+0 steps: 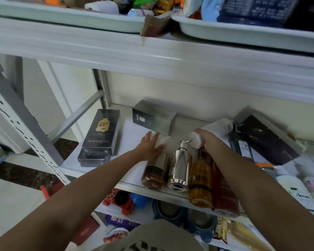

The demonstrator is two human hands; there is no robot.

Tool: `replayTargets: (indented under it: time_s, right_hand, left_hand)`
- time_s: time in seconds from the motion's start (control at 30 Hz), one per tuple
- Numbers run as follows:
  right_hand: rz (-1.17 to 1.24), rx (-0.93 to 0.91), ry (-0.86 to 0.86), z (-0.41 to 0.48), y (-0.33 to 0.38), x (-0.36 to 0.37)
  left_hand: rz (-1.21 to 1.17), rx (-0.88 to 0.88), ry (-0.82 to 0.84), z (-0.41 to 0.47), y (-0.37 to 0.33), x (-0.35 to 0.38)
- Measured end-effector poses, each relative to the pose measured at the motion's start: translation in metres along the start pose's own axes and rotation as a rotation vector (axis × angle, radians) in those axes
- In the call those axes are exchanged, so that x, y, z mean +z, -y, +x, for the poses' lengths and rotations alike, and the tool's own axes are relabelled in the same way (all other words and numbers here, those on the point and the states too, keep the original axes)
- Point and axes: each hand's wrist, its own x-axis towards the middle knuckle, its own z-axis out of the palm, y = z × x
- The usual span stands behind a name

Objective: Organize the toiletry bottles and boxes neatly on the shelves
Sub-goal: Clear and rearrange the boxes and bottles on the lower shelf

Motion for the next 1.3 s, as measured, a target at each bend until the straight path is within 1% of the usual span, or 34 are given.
replayTargets:
  time_s: [0.07,0.1,0.13,0.2,0.3,0.33,0.37,0.4,0.43,0.47,0.57,0.63,0.67,0.73,0.8,0.87,0.93,1.0,1.07,1.17,1.3]
  right_hand:
    - [0.22,0.019,0.019,-0.058,0.009,0.002]
    - [0.29,0.006,0.022,-0.085,0.013,0.0]
    - [0.351,0.01,0.0,-0.098,0.016,-0.003]
    - [0.455,0.004,0.023,-0.107,0.023,-0.011]
    - [0.425,0.054,0.128,-0.112,0.027,-0.021]
    - [0.399,0.054,0.145,-0.12,0.028,-0.02]
    - [0.382,0.051,0.198,-0.131,0.027,-0.016]
    - [0.368,0.034,0.239,-0.139,0.024,-0.011]
    - [0.356,0.013,0.264,-0.15,0.021,-0.005]
    - [0.338,-0.013,0.269,-0.159,0.018,0.002]
    - [0.219,-0.124,0.318,-0.19,0.013,0.025]
    - [0.114,-0.207,0.363,-0.204,0.01,0.04]
    - [0.062,-0.256,0.376,-0.206,0.007,0.048]
    - [-0.036,-0.334,0.364,-0.214,0.003,0.064]
    - [-0.094,-0.36,0.368,-0.218,-0.001,0.081]
    - [-0.11,-0.313,0.415,-0.224,-0.005,0.098]
    - [-0.104,-0.214,0.444,-0.227,-0.012,0.113]
    - [-0.074,-0.116,0.451,-0.233,-0.018,0.123]
    - [-0.071,-0.071,0.462,-0.234,-0.023,0.125]
    - [-0.073,-0.052,0.505,-0.233,-0.02,0.123]
    - [-0.125,-0.14,0.496,-0.219,-0.004,0.115]
  left_hand:
    - [-0.114,-0.079,-0.077,0.001,0.005,-0.008]
    - [-0.154,-0.1,-0.091,0.002,0.007,-0.012]
    - [-0.194,-0.115,-0.096,0.002,0.007,-0.016]
    - [-0.302,-0.106,-0.154,0.002,0.004,-0.025]
    - [-0.444,-0.079,-0.217,0.001,-0.012,-0.04]
    - [-0.52,-0.099,-0.22,0.001,-0.022,-0.046]
    - [-0.6,-0.111,-0.215,0.002,-0.03,-0.051]
    - [-0.684,-0.152,-0.194,0.006,-0.038,-0.055]
    - [-0.821,-0.194,-0.19,0.008,-0.043,-0.059]
    - [-0.918,-0.209,-0.201,0.01,-0.047,-0.063]
    - [-1.048,-0.145,-0.153,0.005,-0.056,-0.075]
    - [-1.061,-0.106,-0.121,0.001,-0.054,-0.08]
    - [-1.028,-0.104,-0.125,0.0,-0.052,-0.083]
    - [-0.958,-0.14,-0.186,-0.003,-0.042,-0.084]
    - [-0.919,-0.197,-0.219,-0.007,-0.03,-0.085]
    - [-0.793,-0.278,-0.241,-0.013,-0.016,-0.081]
    - [-0.684,-0.355,-0.246,-0.021,-0.005,-0.072]
    - [-0.691,-0.398,-0.224,-0.028,0.003,-0.061]
    - [-0.675,-0.417,-0.21,-0.029,0.015,-0.051]
    - [-0.655,-0.385,-0.193,-0.032,0.024,-0.044]
    - [-0.563,-0.276,-0.149,-0.04,0.025,-0.032]
